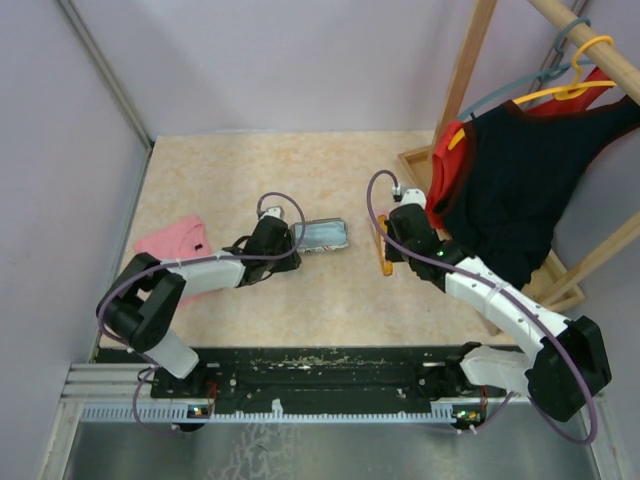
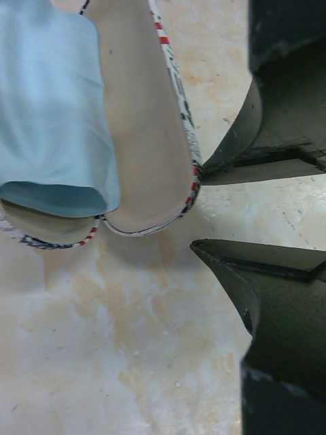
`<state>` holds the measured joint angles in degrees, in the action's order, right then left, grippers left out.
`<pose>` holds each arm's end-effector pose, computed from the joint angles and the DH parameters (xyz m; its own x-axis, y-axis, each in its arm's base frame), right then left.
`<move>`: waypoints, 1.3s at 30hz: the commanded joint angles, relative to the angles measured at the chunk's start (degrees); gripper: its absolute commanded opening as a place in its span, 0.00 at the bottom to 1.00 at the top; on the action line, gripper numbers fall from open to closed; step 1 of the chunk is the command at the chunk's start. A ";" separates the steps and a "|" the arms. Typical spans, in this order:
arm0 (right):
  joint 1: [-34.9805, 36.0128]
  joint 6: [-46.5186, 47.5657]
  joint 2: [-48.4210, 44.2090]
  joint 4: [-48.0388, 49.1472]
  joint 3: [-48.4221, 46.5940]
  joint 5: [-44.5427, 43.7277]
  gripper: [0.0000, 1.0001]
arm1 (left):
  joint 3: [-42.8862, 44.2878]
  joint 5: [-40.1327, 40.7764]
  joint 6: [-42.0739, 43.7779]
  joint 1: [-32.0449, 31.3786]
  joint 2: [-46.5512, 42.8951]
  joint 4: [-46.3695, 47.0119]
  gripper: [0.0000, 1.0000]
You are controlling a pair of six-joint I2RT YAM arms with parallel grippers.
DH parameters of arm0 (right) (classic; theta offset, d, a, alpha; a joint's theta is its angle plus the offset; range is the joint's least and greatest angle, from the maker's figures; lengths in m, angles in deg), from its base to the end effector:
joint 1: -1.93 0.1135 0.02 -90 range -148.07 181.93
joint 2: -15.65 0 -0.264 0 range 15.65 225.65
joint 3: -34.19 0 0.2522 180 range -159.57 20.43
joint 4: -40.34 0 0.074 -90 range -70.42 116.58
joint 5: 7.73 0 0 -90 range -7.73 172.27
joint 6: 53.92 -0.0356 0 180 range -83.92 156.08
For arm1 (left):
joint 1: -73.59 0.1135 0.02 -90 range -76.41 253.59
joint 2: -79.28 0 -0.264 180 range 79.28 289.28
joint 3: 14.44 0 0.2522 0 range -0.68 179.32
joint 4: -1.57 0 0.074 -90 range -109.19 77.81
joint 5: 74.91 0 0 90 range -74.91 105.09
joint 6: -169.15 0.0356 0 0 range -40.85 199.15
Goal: Organize the sunglasses
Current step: Adjust the sunglasses case at the center of the board.
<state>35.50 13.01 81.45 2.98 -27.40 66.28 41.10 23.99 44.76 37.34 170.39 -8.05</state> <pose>0.2089 0.1269 0.2640 -0.6497 0.0210 -0.7599 -0.1144 0.9855 0.1250 0.2510 -0.1772 0.1533 -0.7524 -0.1403 -0.6436 0.0864 0.9476 -0.3075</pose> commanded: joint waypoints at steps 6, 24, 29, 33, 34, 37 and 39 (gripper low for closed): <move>-0.60 0.22 -3.08 1.00 0.35 0.30 0.00 | 5.59 0.23 2.46 3.52 5.61 1.54 0.44; -0.61 0.61 -6.17 0.24 2.40 4.11 0.00 | 17.81 -0.21 5.38 6.50 14.70 -0.39 0.44; -0.58 0.50 -6.33 1.45 2.26 6.49 0.00 | 19.56 -2.36 5.46 6.63 15.98 -0.32 0.44; -1.21 -0.03 -4.61 3.28 0.90 11.01 0.00 | 17.01 -3.00 4.78 6.67 14.36 0.53 0.45; -1.29 -0.19 -3.71 3.74 0.15 12.17 0.00 | 15.99 -3.16 4.39 6.65 13.69 1.18 0.45; -1.45 -0.99 -0.72 5.11 -3.02 14.58 0.00 | 12.51 -3.84 3.12 6.95 11.42 2.84 0.46; -1.55 -1.62 2.05 6.06 -5.34 15.94 0.00 | 10.37 -4.38 2.34 7.24 9.79 3.93 0.46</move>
<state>34.53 12.79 79.88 3.22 -26.16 77.69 55.41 21.52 48.87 43.87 183.62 -5.95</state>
